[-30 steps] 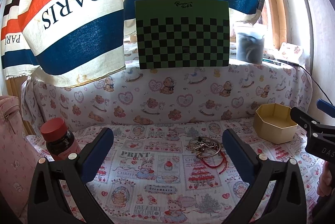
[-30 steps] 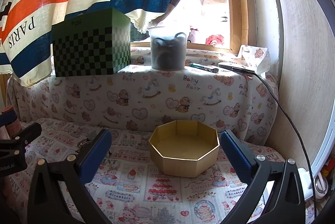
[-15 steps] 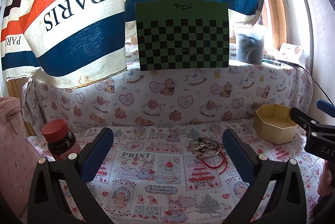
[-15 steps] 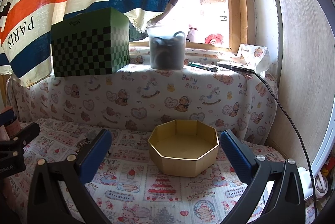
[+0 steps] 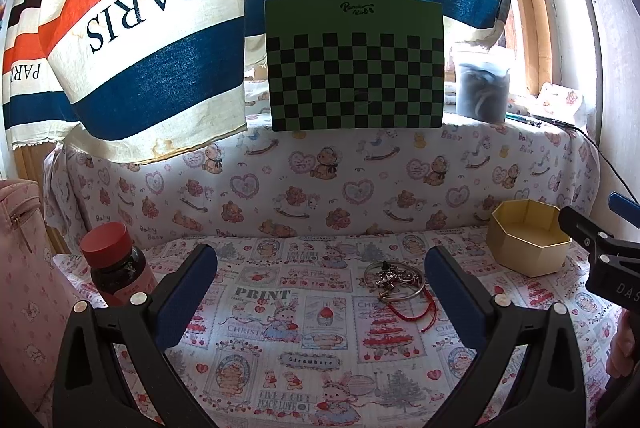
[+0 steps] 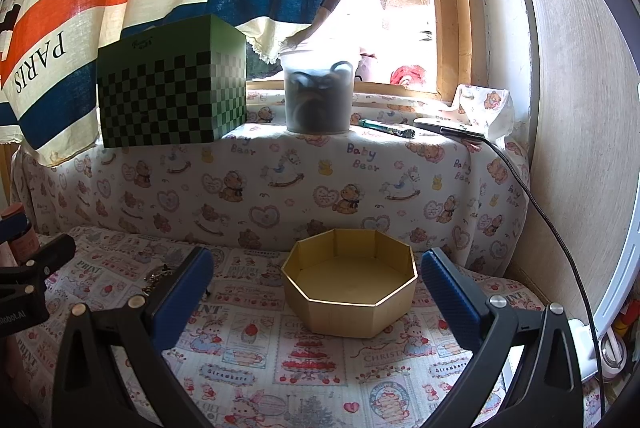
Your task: Organize jewelry
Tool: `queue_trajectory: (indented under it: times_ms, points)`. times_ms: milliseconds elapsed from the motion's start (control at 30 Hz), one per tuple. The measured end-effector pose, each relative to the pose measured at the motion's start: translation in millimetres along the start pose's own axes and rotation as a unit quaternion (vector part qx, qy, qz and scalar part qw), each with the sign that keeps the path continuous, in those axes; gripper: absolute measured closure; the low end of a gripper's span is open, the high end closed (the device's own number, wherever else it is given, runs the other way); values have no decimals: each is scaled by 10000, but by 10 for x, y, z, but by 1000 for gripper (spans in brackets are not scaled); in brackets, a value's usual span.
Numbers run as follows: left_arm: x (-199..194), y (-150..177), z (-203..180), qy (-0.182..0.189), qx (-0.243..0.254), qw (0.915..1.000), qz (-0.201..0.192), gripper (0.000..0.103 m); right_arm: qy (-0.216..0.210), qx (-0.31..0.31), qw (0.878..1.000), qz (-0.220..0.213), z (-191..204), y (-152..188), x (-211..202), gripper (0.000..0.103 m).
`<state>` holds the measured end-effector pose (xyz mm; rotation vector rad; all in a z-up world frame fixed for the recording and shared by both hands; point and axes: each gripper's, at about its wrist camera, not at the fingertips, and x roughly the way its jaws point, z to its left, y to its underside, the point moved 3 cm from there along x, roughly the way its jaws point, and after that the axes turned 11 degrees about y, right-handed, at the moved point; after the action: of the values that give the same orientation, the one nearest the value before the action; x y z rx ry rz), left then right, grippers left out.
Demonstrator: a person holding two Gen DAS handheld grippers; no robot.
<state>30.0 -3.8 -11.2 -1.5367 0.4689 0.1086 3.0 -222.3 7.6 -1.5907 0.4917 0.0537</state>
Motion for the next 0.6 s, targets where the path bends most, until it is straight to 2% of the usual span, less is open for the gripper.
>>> queue_trajectory:
  times_ms: [467,600]
  points:
    - [-49,-5,-63,-22,156,9999,-64,0,4,-3,10000,81,-11,7,25,0]
    - [-31,9,-89,39,153,9999,42,0,22,18,10000,94,-14,13,26,0]
